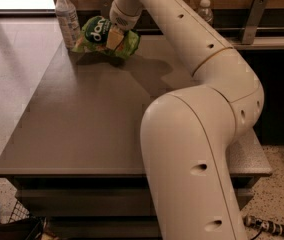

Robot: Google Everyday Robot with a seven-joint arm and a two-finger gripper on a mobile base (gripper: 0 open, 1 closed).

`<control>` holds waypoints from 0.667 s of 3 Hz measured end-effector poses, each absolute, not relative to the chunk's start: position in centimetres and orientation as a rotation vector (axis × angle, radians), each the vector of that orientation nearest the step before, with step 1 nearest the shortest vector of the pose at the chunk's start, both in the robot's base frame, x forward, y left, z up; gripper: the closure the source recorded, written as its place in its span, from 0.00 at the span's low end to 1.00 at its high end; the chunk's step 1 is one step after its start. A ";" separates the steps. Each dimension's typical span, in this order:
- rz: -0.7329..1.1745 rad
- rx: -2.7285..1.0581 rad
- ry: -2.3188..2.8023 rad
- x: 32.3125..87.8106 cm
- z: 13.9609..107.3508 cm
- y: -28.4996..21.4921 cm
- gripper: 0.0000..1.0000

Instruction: Move green rice chip bag near blue plastic bottle

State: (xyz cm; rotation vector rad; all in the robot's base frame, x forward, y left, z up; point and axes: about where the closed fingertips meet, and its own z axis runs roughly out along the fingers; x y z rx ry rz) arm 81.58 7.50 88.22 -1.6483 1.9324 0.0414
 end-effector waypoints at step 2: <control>0.045 -1.654 1.935 81.6 87.7 7.7 0.00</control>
Offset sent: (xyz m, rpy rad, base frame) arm 0.0004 0.0022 -0.0044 -0.0019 0.0053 0.0027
